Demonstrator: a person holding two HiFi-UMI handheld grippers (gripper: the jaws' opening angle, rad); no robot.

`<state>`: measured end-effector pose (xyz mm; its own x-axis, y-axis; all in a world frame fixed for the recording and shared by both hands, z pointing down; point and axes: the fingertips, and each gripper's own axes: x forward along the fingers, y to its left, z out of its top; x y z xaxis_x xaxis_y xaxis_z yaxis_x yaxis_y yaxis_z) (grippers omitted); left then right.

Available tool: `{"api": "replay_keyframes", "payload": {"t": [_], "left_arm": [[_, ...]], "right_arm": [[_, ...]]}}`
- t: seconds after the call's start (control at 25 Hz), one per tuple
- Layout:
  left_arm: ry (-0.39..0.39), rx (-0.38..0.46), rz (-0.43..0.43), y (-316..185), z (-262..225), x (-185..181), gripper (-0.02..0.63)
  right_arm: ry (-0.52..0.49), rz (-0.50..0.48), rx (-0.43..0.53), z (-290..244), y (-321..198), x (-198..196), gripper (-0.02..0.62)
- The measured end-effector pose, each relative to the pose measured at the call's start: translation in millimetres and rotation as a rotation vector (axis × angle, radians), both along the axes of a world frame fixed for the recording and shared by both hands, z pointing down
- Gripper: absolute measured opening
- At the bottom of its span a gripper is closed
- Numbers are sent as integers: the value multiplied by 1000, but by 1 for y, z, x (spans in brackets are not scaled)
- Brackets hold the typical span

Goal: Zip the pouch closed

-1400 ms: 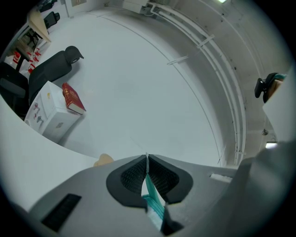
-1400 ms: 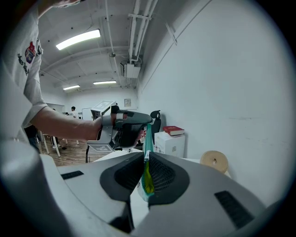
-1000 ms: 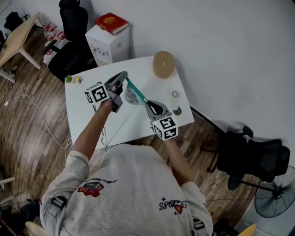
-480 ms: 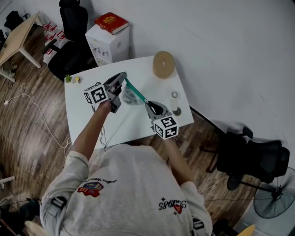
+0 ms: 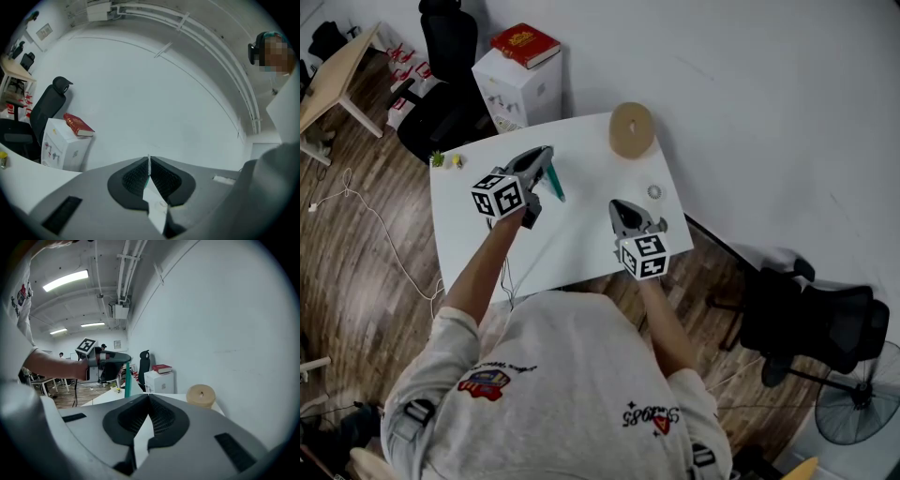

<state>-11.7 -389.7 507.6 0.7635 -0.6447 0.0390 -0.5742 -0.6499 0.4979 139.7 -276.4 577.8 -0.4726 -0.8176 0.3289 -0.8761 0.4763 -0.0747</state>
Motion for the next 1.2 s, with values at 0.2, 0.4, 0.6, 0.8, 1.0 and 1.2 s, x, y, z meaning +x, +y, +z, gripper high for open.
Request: {"api": "replay_keyframes", "payload": {"t": [0.2, 0.4, 0.6, 0.8, 1.0, 1.2], "left_arm": [[-82, 30, -34, -3, 7, -9, 14], [-146, 68, -35, 2, 7, -11, 14], [-209, 116, -27, 7, 3, -10, 14], [-269, 160, -13, 13, 1, -10, 14], [-271, 167, -24, 14, -2, -13, 14], [-275, 177, -18, 19, -6, -12, 14]], "right_arm": [[15, 85, 27, -10, -12, 25, 5], [70, 96, 48, -19, -21, 39, 4], [87, 112, 96, -40, -29, 51, 3], [41, 185, 163, -78, -42, 75, -8], [33, 257, 236, -112, -48, 95, -6], [18, 285, 281, -131, -45, 98, 11]]}}
